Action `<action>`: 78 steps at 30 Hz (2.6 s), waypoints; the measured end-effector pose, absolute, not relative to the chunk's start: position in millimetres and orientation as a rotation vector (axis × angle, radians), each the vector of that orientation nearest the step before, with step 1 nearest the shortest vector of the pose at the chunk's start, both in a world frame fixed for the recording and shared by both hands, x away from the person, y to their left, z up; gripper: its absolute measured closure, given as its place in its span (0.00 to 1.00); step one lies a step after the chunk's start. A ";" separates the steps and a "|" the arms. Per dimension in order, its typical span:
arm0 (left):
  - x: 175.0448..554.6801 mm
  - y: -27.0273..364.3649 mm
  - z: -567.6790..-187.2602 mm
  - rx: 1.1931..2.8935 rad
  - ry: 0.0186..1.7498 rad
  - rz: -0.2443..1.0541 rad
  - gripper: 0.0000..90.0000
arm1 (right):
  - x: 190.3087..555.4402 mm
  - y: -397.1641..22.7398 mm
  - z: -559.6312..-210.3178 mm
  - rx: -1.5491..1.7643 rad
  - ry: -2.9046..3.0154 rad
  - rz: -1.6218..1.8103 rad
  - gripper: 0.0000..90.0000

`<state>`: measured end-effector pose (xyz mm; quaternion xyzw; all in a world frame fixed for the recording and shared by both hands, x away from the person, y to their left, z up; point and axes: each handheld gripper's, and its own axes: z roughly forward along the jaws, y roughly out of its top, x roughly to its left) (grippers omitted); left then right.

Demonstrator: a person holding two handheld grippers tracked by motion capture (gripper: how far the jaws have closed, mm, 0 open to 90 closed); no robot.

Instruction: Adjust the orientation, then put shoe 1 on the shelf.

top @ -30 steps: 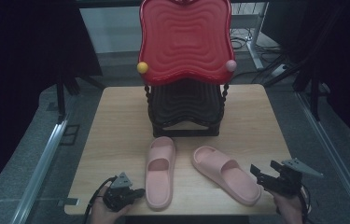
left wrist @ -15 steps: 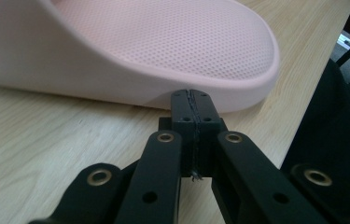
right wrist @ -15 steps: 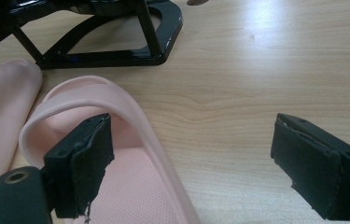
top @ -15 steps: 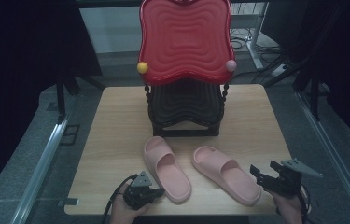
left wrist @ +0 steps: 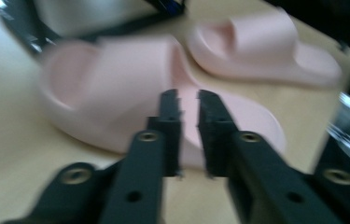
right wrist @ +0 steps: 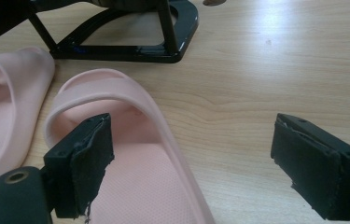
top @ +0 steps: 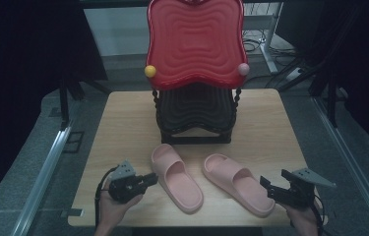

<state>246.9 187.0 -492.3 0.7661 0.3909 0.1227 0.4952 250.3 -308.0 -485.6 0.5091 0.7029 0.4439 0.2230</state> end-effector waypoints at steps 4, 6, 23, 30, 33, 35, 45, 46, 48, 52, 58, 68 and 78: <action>255.7 192.0 -490.1 1.836 0.989 0.397 0.44 | 247.3 -305.6 -482.8 1.378 1.962 1.280 0.14; 257.8 195.6 -493.2 1.805 1.016 0.402 0.38 | 245.3 -304.7 -480.0 1.342 1.985 1.293 0.14; 252.0 209.5 -512.8 1.826 1.061 0.385 0.29 | 231.5 -260.5 -464.2 1.162 2.078 1.308 0.24; 251.0 220.5 -512.1 1.777 1.098 0.374 0.29 | 237.6 -214.9 -464.2 1.055 2.182 1.320 0.34; 250.7 222.6 -511.8 1.768 1.099 0.374 0.29 | 242.1 -196.4 -465.7 1.025 2.223 1.318 0.39; 250.7 223.1 -512.1 1.767 1.101 0.374 0.29 | 246.0 -185.5 -468.1 1.023 2.239 1.332 0.43; 250.1 224.7 -513.5 1.769 1.110 0.380 0.30 | 267.5 -117.5 -482.4 0.981 2.324 1.319 0.55; 250.0 225.3 -513.8 1.766 1.110 0.379 0.30 | 267.5 -117.5 -482.4 0.981 2.324 1.319 0.55; 250.2 226.1 -514.2 1.763 1.112 0.376 0.30 | 272.0 -107.7 -485.3 0.989 2.320 1.313 0.57; 250.4 225.0 -515.7 1.793 1.132 0.409 0.30 | 286.6 -88.4 -494.4 1.009 2.294 1.290 0.63; 250.2 226.2 -515.4 1.789 1.135 0.411 0.30 | 302.2 -76.2 -509.2 1.053 2.327 1.245 0.67; 249.6 228.8 -517.5 1.767 1.126 0.377 0.29 | 319.3 -63.8 -529.1 1.144 2.317 1.182 0.79; 250.2 229.4 -518.4 1.764 1.145 0.387 0.28 | 320.5 -61.2 -531.6 1.196 2.263 1.215 0.90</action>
